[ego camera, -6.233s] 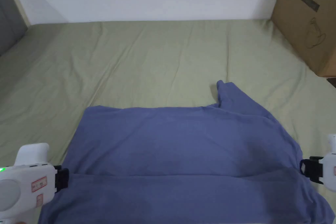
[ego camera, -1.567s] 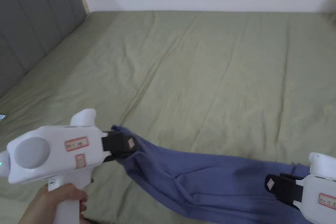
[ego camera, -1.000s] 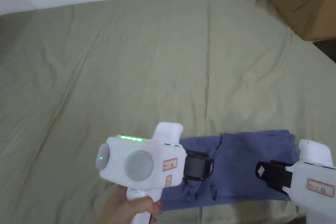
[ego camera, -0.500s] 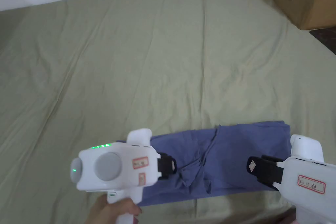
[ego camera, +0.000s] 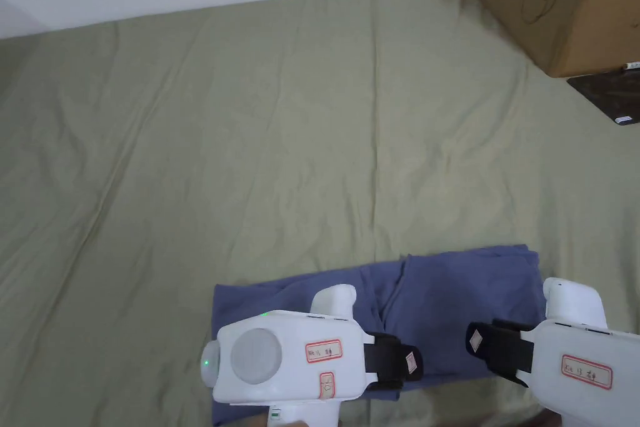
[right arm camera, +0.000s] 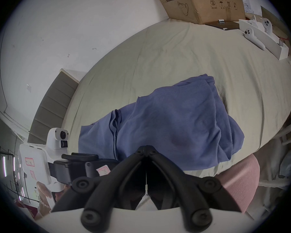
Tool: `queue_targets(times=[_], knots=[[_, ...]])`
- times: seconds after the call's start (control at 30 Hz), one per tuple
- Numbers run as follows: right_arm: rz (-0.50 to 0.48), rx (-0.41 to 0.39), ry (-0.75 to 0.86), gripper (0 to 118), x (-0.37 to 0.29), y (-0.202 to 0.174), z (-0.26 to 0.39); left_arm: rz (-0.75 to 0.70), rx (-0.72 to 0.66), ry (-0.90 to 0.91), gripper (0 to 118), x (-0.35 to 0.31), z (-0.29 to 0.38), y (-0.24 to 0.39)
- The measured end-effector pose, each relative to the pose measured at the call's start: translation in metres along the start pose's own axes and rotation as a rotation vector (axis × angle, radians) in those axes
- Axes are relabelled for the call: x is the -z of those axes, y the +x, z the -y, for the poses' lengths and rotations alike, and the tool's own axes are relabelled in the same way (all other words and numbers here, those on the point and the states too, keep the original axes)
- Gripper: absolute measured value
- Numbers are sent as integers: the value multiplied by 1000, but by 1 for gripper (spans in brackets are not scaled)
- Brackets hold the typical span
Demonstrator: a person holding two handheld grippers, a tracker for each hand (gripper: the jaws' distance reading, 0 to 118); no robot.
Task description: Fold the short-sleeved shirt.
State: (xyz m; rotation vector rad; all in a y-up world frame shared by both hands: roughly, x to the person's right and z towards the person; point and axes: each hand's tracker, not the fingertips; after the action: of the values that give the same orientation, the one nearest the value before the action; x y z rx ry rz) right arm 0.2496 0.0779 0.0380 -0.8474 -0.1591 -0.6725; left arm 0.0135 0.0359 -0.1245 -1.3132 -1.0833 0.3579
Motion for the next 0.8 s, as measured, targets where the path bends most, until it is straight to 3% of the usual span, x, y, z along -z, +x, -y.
queue_targets(times=[0.23, 0.27, 0.3, 0.33, 0.37, 0.4, 0.5, 0.6, 0.73, 0.77, 0.8], knots=[[9, -40, 12, 0, -4, -15, -5, -115, -89, 244, 1, -122, 4, -59], [7, -45, 12, 0, -3, -17, -6, -123, -92, 247, 7, -136, 8, -69], [4, -50, 11, 0, -1, -19, -7, -131, -98, 235, 26, -152, 11, -78], [3, -52, 8, 0, 2, -23, -7, -143, -115, 224, 65, -163, 15, -89], [1, -57, 4, 0, 5, -26, -7, -153, -128, 218, 91, -169, 19, -96], [0, -62, -1, 0, 8, -29, -8, -154, -153, 254, 103, -176, 25, -105], [-12, -77, -20, 0, 17, -41, -7, -155, -267, 308, 103, -182, 30, -137], [-21, -115, -48, 0, 24, -54, -5, -90, -359, 247, 103, -163, 29, -151], [-22, -146, -64, 0, 27, -73, -1, 20, -286, 274, 107, -143, 17, -160], [-23, -145, -67, 0, 28, -74, -2, 34, -292, 270, 106, -139, 14, -162], [-24, -144, -71, 0, 30, -76, -1, 57, -315, 263, 95, -134, 12, -164]])
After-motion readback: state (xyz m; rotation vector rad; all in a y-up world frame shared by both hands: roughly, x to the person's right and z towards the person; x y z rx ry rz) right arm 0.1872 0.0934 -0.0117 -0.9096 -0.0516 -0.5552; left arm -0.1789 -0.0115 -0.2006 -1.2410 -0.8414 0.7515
